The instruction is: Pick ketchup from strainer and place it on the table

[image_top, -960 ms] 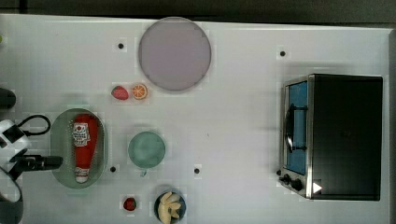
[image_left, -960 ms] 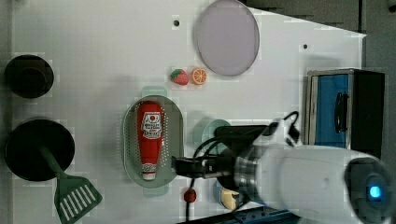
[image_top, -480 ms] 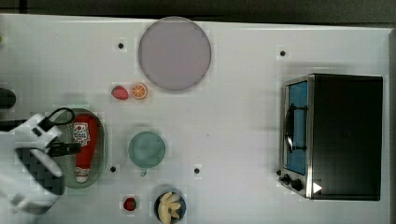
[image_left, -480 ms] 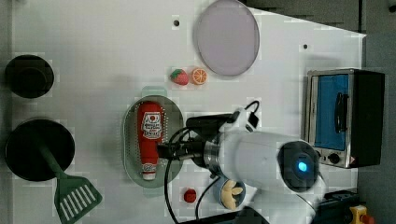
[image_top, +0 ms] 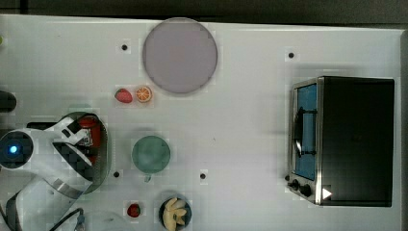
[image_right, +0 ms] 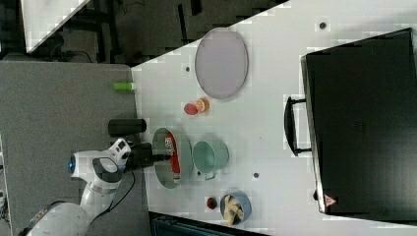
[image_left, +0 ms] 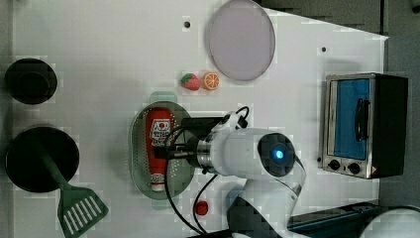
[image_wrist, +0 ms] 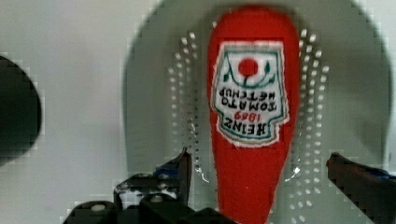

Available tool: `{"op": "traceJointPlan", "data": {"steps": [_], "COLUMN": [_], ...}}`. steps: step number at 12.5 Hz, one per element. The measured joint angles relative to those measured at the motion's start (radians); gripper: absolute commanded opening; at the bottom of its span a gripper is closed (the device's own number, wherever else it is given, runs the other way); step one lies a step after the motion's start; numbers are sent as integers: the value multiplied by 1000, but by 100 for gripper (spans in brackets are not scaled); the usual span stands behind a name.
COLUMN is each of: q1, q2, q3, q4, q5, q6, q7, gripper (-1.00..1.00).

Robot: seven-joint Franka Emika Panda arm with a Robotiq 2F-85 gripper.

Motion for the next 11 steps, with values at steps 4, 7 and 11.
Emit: {"op": "traceJointPlan", "data": {"steps": [4, 7, 11], "q1": [17, 34, 45], "q2": [74, 129, 145], "q3": [-33, -62, -90], "q4": [-14, -18, -14], "q5": [-107, -179, -181], "q6": [79, 121, 127], "q7": [96, 114, 120], "gripper": [100, 91, 13]}}
